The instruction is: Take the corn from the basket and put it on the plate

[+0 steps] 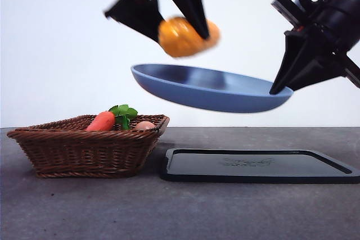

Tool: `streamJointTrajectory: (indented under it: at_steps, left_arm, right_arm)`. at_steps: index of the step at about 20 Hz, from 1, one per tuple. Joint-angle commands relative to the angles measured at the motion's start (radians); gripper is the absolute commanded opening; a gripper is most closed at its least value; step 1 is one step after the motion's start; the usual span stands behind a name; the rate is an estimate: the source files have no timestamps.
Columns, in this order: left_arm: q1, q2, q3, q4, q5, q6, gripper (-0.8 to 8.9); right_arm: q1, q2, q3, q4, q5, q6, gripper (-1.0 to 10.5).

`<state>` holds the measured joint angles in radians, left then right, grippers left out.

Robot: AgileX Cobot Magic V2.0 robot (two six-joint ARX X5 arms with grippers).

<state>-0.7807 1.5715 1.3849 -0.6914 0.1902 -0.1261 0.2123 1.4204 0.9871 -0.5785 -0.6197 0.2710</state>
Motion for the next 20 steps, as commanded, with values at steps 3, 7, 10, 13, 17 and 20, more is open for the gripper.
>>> streamJointTrajectory:
  at_steps: [3,7,10,13,17,20]
  left_arm:
    - [-0.051,0.12,0.018,0.072,-0.004,0.066,1.78]
    - [-0.058,0.166,0.018,0.079,-0.007,0.066,2.29]
    - [-0.058,0.166,0.018,0.079,-0.007,0.066,3.64]
    - [-0.058,0.166,0.019,0.081,-0.006,0.066,4.21]
    - [-0.058,0.147,0.064,0.058,-0.006,0.061,4.22]
    - [-0.058,0.114,0.139,-0.001,-0.006,0.064,4.22]
  right_arm:
    - [-0.006,0.011,0.051,-0.016,-0.014,0.01,0.0]
    - [-0.019,0.011,0.051,-0.046,-0.013,-0.017,0.0]
    - [-0.022,0.011,0.051,-0.048,-0.009,-0.021,0.0]
    - [-0.028,0.011,0.051,-0.047,-0.008,-0.027,0.0]
    - [-0.036,0.011,0.051,-0.047,0.001,-0.038,0.0]
    - [-0.052,0.011,0.051,-0.047,0.024,-0.044,0.0]
